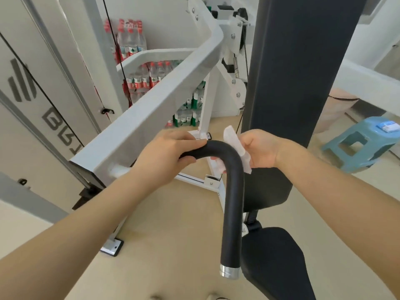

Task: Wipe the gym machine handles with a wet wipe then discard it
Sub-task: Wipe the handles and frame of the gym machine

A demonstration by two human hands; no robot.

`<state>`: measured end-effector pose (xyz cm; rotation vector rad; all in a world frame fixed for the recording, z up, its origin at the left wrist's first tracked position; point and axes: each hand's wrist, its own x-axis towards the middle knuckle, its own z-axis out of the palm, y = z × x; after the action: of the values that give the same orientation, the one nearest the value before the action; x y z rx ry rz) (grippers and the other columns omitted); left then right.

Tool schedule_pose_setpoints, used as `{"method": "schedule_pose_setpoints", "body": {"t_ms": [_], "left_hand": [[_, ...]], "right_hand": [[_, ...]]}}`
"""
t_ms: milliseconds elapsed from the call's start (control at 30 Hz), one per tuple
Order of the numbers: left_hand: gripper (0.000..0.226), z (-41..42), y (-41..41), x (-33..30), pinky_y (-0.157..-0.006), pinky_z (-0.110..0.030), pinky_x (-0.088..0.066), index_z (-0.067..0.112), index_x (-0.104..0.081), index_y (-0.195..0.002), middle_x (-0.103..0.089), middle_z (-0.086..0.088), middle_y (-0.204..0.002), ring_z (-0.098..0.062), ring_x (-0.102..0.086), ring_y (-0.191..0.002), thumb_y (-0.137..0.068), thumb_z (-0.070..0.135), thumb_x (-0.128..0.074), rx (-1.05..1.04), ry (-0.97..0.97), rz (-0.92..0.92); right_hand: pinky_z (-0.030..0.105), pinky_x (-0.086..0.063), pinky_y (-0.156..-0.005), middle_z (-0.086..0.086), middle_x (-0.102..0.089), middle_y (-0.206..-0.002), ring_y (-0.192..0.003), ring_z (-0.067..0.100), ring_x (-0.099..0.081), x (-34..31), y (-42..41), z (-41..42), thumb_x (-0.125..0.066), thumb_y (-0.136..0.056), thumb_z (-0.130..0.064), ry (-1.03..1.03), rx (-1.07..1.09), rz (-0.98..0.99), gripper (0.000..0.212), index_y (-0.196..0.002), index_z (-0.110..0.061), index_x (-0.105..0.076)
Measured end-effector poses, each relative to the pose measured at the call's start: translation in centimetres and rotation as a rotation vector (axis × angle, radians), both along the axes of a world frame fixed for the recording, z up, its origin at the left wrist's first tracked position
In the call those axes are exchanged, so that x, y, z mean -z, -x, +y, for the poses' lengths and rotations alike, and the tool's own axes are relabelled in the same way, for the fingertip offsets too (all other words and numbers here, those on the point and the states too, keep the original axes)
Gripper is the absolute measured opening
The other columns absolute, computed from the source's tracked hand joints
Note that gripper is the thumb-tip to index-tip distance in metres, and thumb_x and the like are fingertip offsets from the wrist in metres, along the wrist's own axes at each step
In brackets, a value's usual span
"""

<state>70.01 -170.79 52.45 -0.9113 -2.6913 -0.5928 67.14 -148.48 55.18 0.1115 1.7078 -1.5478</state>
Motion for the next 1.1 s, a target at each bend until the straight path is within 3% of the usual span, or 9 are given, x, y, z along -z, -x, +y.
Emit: {"method": "schedule_pose_setpoints", "body": {"t_ms": [200,300,400,567,633,733,833,1000,1100], "left_hand": [[0.041,0.6,-0.9,0.5,-0.078,-0.036,-0.045,0.019,-0.064,-0.119,-0.067,-0.007,-0.107,-0.033,-0.058,-0.096,-0.079,0.022,-0.054,-0.104,-0.033,-0.023],[0.038,0.6,-0.9,0.2,-0.078,-0.038,-0.045,0.019,-0.065,-0.118,-0.067,-0.007,-0.106,-0.032,-0.059,-0.095,-0.080,0.018,-0.062,-0.104,-0.048,-0.030],[0.042,0.5,-0.9,-0.4,-0.079,-0.034,-0.045,0.021,-0.063,-0.120,-0.067,-0.005,-0.106,-0.027,-0.059,-0.096,-0.080,0.012,-0.070,-0.096,-0.057,-0.058],[0.041,0.3,-0.9,-0.5,-0.075,-0.034,-0.046,0.025,-0.062,-0.120,-0.066,-0.004,-0.098,-0.024,-0.058,-0.089,-0.081,0.015,-0.070,-0.102,-0.071,-0.079],[0.041,0.1,-0.9,-0.3,-0.075,-0.029,-0.040,0.022,-0.062,-0.121,-0.066,-0.004,-0.101,-0.024,-0.058,-0.092,-0.081,0.015,-0.069,-0.103,-0.086,-0.066],[0.041,0.0,-0.8,-0.2,-0.077,-0.027,-0.037,0.019,-0.062,-0.122,-0.066,-0.004,-0.107,-0.025,-0.057,-0.098,-0.082,0.014,-0.069,-0.084,-0.080,-0.050],[0.040,-0.1,-0.5,-0.2,-0.077,-0.028,-0.038,0.019,-0.062,-0.121,-0.067,-0.004,-0.108,-0.025,-0.058,-0.098,-0.082,0.015,-0.069,-0.056,-0.079,-0.040],[0.041,-0.3,-0.3,0.1,-0.081,-0.031,-0.040,0.022,-0.059,-0.125,-0.064,-0.004,-0.113,-0.027,-0.055,-0.105,-0.084,0.017,-0.066,-0.052,-0.069,-0.050],[0.040,-0.4,-0.2,0.2,-0.079,-0.035,-0.043,0.021,-0.060,-0.123,-0.065,-0.006,-0.109,-0.030,-0.056,-0.100,-0.083,0.015,-0.066,-0.021,-0.067,-0.031]], "right_hand": [[0.029,-0.058,-0.064,0.001,-0.071,-0.073,-0.069,0.013,-0.069,0.4,-1.4,0.2,-0.041,-0.094,-0.006,0.088,0.010,0.080,0.023,-0.091,-0.005,-0.064],[0.016,-0.045,-0.074,-0.016,-0.067,-0.090,-0.084,-0.001,-0.061,0.3,-2.7,1.4,-0.046,-0.096,-0.014,-0.268,-0.085,0.563,0.024,-0.106,-0.019,-0.067],[0.022,-0.046,-0.083,-0.010,-0.058,-0.110,-0.097,0.008,-0.056,0.2,-3.4,0.0,-0.043,-0.096,-0.013,-0.472,-0.152,1.135,0.031,-0.122,-0.026,-0.056],[0.041,-0.056,-0.083,0.010,-0.067,-0.112,-0.100,0.031,-0.064,-0.4,-3.3,-0.9,-0.073,-0.064,0.009,-0.823,-0.845,1.742,0.027,-0.084,-0.008,-0.067],[0.037,-0.050,-0.090,0.008,-0.069,-0.110,-0.106,0.027,-0.063,-0.5,-3.6,-0.6,-0.075,-0.061,0.007,-0.859,-1.028,1.734,0.026,-0.082,-0.007,-0.072],[0.031,-0.021,-0.112,-0.001,-0.062,-0.123,-0.122,0.017,-0.049,-0.5,-4.1,-0.4,-0.050,-0.086,-0.010,-0.963,-1.229,1.591,0.030,-0.110,-0.016,-0.066],[0.036,0.007,-0.115,-0.007,-0.066,-0.114,-0.119,0.012,-0.051,-1.6,-3.7,-0.2,-0.040,-0.088,-0.018,-1.102,-1.225,1.681,0.029,-0.101,-0.023,-0.066],[0.041,-0.025,-0.112,-0.001,-0.066,-0.101,-0.104,0.019,-0.055,0.4,-8.4,-1.6,-0.036,-0.089,-0.021,-1.067,-1.404,1.481,0.028,-0.101,-0.019,-0.061],[0.032,0.006,-0.117,-0.003,-0.061,-0.122,-0.123,0.014,-0.047,-0.5,-6.8,-1.2,-0.040,-0.090,-0.013,-1.058,-1.163,1.530,0.032,-0.115,-0.021,-0.059]]}}
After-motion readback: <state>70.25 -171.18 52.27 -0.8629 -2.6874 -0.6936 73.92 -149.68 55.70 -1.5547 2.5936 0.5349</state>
